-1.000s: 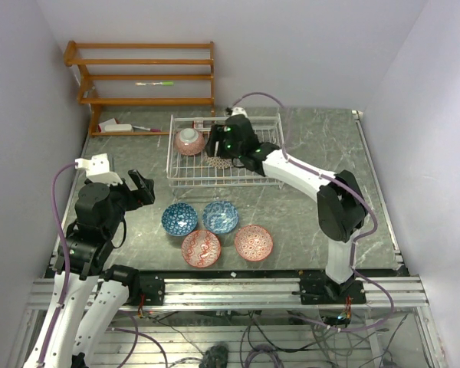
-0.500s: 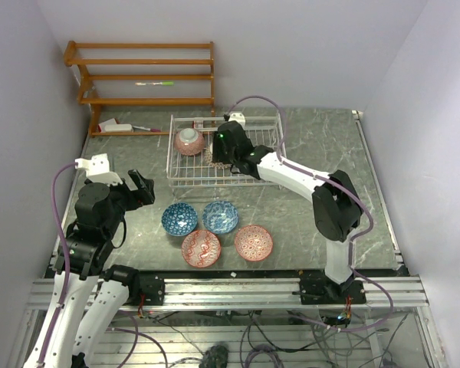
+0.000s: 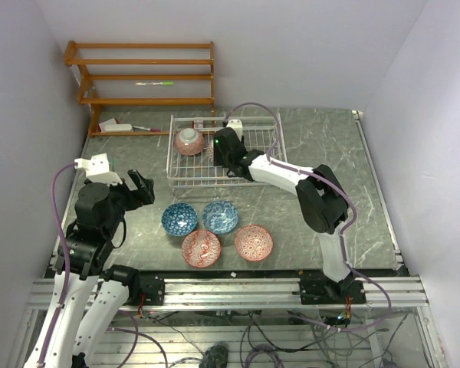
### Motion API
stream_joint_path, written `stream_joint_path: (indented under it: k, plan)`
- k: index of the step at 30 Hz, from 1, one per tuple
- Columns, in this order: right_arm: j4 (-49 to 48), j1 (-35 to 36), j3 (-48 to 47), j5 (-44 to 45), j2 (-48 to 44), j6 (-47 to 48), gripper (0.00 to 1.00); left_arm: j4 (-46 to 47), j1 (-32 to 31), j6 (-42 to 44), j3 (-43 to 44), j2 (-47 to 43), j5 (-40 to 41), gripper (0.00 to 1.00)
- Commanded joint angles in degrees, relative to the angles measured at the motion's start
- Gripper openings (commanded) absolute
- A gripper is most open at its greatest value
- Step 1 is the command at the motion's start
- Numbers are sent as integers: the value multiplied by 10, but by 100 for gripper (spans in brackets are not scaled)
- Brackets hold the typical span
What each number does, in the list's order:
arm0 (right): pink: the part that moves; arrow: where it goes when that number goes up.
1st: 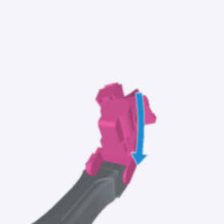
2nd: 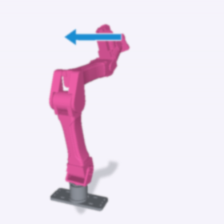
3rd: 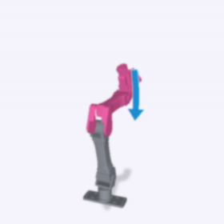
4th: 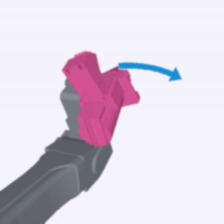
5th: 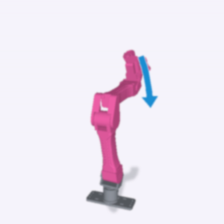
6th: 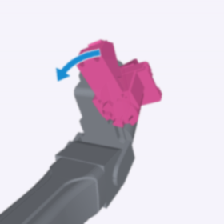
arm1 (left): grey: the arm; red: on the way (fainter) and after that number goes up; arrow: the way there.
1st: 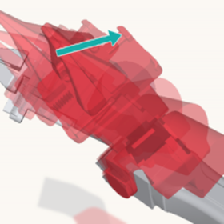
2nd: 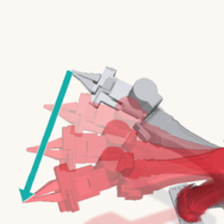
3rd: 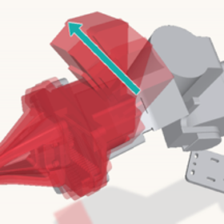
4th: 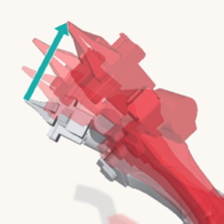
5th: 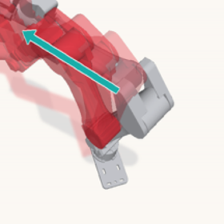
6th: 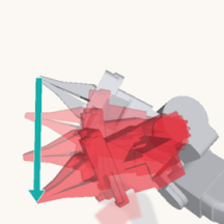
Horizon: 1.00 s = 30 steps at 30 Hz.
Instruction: Load the bowls into the dish rack
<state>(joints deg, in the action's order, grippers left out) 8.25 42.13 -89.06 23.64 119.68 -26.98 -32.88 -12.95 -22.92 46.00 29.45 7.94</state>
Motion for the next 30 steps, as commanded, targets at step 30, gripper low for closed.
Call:
stream_joint_path:
  k: [30]
  plan:
    - [-224, -44, 10, -49, 68, 69, 52, 8, 7, 5, -5, -1, 2, 98]
